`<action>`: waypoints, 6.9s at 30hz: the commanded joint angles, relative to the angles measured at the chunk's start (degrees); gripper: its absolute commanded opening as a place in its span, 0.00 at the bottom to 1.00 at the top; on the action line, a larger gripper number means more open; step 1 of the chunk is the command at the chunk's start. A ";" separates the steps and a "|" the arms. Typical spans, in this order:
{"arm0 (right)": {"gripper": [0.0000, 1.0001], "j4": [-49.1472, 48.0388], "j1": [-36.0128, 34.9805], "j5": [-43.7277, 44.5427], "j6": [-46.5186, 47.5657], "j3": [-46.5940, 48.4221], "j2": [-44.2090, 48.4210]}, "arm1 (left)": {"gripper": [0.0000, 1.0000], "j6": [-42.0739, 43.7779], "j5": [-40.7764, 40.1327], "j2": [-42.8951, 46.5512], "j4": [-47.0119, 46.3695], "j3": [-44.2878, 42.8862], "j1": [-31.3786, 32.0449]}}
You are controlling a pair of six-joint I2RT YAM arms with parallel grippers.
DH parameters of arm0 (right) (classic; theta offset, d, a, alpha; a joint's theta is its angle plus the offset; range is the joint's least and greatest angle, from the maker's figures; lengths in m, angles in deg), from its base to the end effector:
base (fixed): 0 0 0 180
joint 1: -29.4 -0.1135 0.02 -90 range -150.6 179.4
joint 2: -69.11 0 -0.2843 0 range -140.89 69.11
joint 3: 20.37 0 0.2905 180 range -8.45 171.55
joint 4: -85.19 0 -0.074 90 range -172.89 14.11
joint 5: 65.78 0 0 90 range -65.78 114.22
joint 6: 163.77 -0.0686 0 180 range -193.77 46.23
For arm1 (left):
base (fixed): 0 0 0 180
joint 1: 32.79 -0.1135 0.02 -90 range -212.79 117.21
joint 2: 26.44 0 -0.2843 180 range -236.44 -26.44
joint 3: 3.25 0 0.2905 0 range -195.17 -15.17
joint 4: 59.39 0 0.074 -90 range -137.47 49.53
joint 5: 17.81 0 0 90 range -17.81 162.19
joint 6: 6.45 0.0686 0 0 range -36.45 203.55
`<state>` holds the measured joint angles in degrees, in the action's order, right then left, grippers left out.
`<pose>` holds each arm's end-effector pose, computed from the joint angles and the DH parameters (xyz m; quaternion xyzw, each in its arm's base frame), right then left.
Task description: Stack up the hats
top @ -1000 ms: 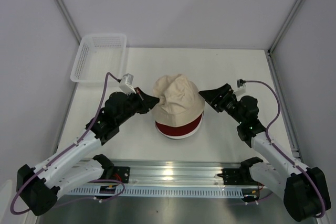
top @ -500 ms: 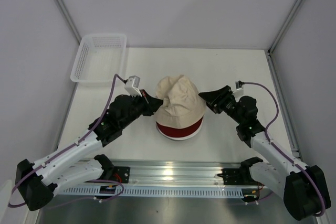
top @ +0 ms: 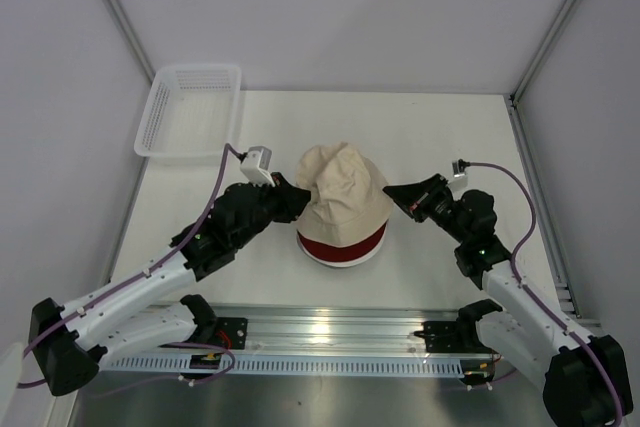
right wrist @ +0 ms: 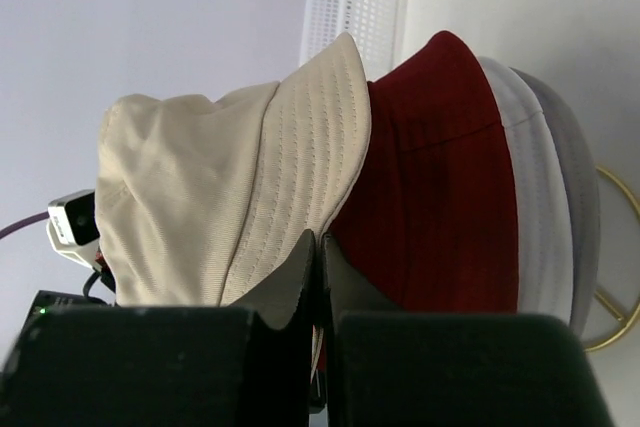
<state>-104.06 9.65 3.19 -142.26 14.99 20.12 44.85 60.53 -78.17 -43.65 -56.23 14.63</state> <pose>0.2302 0.1088 0.2490 0.1847 0.7082 0.5613 0.3865 0.1936 -0.1902 0.3077 -0.0022 0.7890 -0.3572 0.4999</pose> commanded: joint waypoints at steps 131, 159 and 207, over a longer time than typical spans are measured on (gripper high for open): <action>0.00 -21.37 -12.95 35.80 46.08 1.87 -30.63 | 0.01 4.24 -25.52 -16.03 -35.72 21.99 -0.48; 0.51 0.95 -4.96 23.42 39.66 23.23 -35.21 | 0.55 3.11 -21.65 -10.51 -24.65 14.95 -6.99; 0.99 16.77 -0.82 33.69 54.07 27.80 -12.71 | 0.99 3.80 8.58 5.49 12.53 -0.95 -37.13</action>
<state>-86.05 8.95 34.59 -89.56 42.29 6.87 47.17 69.12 -72.64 -30.17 -57.54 -22.05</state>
